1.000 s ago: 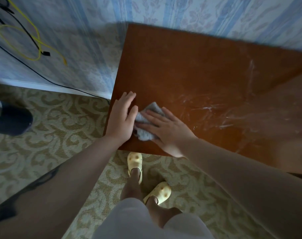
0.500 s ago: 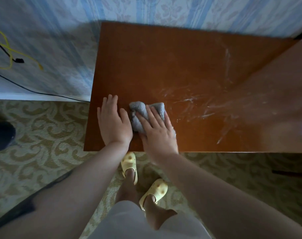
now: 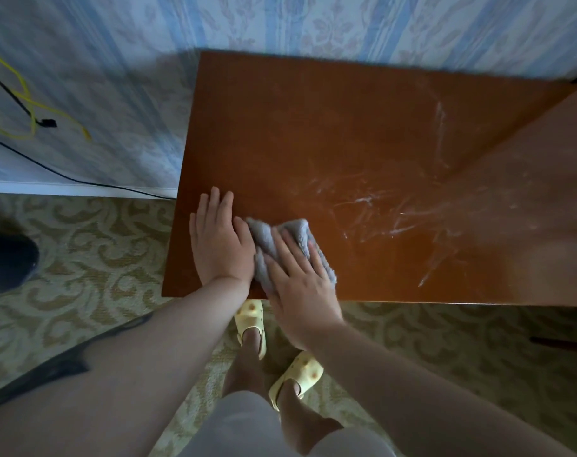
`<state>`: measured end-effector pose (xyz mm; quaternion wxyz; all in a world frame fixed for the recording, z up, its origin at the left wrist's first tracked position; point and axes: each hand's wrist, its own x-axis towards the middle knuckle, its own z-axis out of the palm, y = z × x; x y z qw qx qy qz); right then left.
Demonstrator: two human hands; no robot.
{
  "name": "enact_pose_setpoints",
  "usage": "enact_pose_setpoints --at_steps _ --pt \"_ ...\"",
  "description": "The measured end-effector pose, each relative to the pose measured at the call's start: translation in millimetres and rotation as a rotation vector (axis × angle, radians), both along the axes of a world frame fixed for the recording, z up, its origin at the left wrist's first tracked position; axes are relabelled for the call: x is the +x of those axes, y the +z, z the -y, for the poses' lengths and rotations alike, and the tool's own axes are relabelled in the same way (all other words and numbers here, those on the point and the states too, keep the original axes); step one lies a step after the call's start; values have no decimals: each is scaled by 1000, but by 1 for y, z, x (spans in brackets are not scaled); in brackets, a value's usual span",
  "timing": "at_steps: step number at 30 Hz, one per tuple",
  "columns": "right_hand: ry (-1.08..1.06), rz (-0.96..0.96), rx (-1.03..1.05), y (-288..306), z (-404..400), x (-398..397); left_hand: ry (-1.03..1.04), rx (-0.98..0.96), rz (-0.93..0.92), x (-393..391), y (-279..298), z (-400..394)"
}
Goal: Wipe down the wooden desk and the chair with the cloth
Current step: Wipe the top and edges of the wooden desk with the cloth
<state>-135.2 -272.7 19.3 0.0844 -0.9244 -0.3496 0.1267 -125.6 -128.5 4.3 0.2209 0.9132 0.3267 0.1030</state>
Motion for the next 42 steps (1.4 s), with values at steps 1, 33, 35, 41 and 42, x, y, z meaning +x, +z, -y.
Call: enact_pose_setpoints --at_steps 1,33,35,41,42 --pt "133 6 -14 0 18 7 -1 5 3 0 0 0" --pt "-171 -25 -26 8 -133 102 -67 -211 229 31 1 -60" --pt "48 -61 -52 9 -121 96 -62 -268 276 30 3 -61" --pt "282 -57 -239 19 -70 177 -106 -100 114 31 -7 -58" --pt "92 -53 -165 16 -86 183 -113 -56 69 32 -8 -58"
